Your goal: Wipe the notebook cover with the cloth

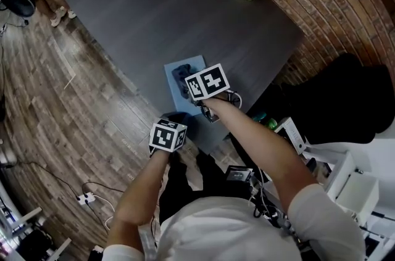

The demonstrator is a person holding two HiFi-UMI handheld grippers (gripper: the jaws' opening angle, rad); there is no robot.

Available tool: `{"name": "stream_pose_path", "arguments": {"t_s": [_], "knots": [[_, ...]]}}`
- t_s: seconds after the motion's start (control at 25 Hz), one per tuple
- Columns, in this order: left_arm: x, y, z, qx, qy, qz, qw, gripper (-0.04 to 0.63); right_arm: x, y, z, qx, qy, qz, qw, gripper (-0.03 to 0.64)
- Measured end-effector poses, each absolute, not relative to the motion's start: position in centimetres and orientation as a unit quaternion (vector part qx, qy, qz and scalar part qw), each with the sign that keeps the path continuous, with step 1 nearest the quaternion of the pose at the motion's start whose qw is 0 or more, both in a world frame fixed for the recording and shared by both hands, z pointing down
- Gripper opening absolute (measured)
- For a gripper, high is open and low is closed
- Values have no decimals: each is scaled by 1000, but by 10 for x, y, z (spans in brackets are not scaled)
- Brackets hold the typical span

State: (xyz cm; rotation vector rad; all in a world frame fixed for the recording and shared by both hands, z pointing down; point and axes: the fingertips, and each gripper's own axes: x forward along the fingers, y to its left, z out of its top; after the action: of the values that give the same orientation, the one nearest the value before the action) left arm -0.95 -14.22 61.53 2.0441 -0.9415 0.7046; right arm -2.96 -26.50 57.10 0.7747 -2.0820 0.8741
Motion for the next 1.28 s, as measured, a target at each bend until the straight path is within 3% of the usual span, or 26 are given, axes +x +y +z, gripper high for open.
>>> {"name": "stream_pose_path", "arguments": {"t_s": [0.32, 1.28], "knots": [[-8, -142, 615, 802, -372, 287, 369, 5, -66, -236, 583, 252, -812, 390, 354, 112], [-9, -142, 616, 798, -388, 291, 359, 5, -5, -246, 604, 288, -799, 366, 380, 115]]}}
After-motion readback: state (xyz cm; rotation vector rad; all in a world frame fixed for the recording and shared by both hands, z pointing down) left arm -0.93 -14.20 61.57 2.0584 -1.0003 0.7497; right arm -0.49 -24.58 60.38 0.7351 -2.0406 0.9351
